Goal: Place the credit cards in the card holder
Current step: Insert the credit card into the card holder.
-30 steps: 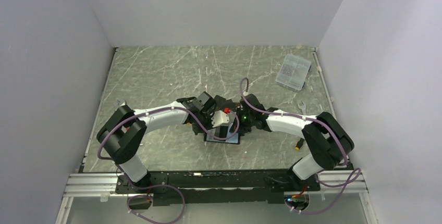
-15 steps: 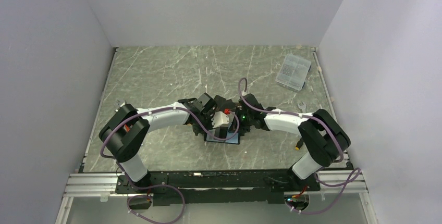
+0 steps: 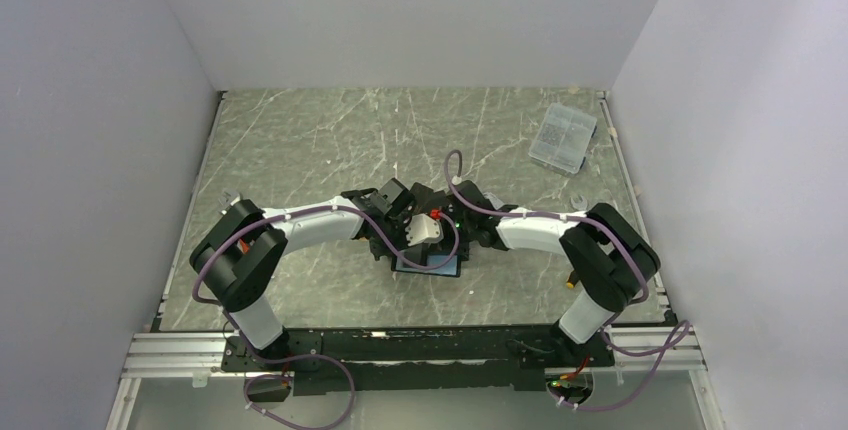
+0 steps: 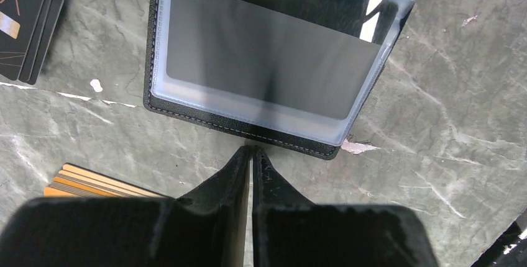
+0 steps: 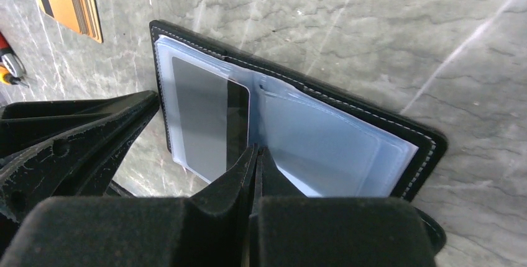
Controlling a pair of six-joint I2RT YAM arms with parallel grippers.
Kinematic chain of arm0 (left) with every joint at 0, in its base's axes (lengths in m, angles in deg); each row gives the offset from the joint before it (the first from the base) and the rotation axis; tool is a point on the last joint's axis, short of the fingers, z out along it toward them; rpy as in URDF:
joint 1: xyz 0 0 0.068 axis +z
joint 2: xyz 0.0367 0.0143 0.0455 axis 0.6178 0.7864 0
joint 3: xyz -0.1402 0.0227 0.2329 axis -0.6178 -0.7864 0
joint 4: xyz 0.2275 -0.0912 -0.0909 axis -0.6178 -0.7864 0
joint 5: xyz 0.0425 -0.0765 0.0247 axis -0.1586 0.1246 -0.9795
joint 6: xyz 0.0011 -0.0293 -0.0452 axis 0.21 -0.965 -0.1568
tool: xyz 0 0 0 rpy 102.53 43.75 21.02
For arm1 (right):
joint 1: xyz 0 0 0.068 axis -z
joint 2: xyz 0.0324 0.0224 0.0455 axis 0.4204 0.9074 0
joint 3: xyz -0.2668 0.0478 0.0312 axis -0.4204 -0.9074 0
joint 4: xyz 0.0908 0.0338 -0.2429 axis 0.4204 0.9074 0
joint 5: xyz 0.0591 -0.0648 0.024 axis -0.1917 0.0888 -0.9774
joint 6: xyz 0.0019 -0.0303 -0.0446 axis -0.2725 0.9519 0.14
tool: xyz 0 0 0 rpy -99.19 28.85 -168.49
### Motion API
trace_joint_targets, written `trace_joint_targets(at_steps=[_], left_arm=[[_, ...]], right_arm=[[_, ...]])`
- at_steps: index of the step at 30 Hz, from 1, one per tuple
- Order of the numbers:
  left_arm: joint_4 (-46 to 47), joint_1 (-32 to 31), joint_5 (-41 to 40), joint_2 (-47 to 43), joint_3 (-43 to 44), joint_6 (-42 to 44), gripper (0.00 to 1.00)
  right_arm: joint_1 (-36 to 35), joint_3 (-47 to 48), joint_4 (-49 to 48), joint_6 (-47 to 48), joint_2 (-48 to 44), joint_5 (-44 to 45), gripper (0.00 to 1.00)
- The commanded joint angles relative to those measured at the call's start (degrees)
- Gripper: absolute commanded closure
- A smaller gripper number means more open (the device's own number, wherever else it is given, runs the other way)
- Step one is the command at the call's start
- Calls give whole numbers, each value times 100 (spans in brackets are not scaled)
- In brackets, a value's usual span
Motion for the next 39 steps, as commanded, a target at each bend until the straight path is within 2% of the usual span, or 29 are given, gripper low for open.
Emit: trace_joint_targets(at_steps=[1, 12, 20, 26, 32, 39], left_arm=[[195, 6, 78, 41, -144, 25, 90], [214, 0, 178, -28, -175, 20, 90], [375, 0, 379, -459, -417, -41, 93], [303, -3, 378, -420, -383, -24, 93], [292, -2, 266, -443, -393, 27, 93], [281, -2, 288, -475, -364, 3, 94]], right_arm=[[-157, 199, -147, -173, 175, 21, 100], [-271, 61, -678, -568, 346, -305, 100], [102, -924, -2277, -1374, 422, -1117, 100], [176, -764, -1890, -1142, 263, -1055, 100], [176, -367, -567, -550, -123, -508, 100], [174, -428, -836, -661, -128, -679, 100]])
